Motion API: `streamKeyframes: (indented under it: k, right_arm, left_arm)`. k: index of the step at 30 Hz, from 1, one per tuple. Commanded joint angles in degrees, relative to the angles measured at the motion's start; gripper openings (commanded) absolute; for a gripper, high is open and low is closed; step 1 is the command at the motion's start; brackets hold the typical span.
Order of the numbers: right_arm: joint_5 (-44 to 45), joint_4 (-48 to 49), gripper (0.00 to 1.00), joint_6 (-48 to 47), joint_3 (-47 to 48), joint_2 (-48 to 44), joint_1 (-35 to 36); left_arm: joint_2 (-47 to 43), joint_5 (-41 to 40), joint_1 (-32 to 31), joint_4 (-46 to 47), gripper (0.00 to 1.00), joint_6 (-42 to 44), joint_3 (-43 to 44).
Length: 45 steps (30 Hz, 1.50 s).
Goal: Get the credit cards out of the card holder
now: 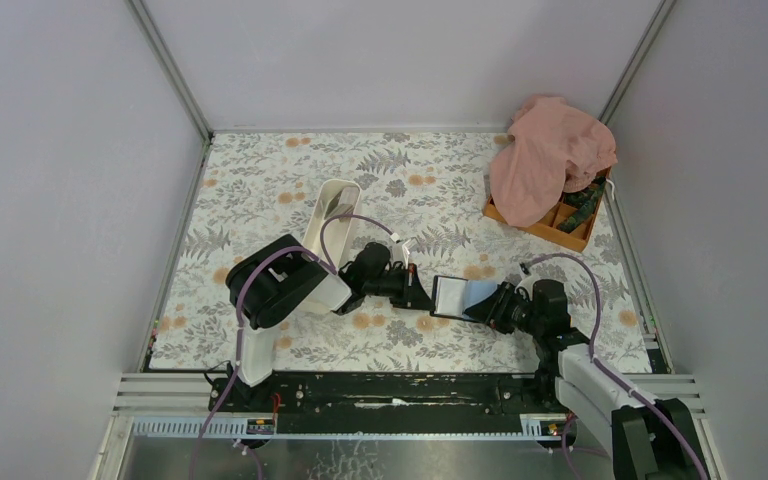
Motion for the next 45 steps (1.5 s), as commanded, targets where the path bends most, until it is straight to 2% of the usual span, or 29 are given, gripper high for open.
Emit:
streamKeyframes:
  k: [1,13,27,34,45]
  right_arm:
    - [-1.76,2.56,0.34,-1.67,1.23,2.43,-0.29]
    - [-1.83,3.57,0.34,-2.19,1.55,4.59,-0.35]
    - [-2.05,3.97,0.34,-2.35,1.65,5.54,-0.33]
    - [-2.13,4.37,0.34,-2.44,1.64,6.31,-0.32]
    - [-1.87,3.98,0.34,-2.44,1.79,6.66,-0.35]
  left_arm:
    - [1.91,-3.73,1.20,-7.92,0.00,2.18,-2.59]
    - [-6.89,-5.64,-1.05,-17.46,0.00,4.74,2.39]
    - [-12.76,-5.76,-2.51,-20.31,0.00,4.70,5.65]
    - [-9.84,-5.32,-3.10,-19.16,0.00,4.53,7.40]
    - [-4.50,-4.84,-3.11,-15.79,0.00,4.24,4.73]
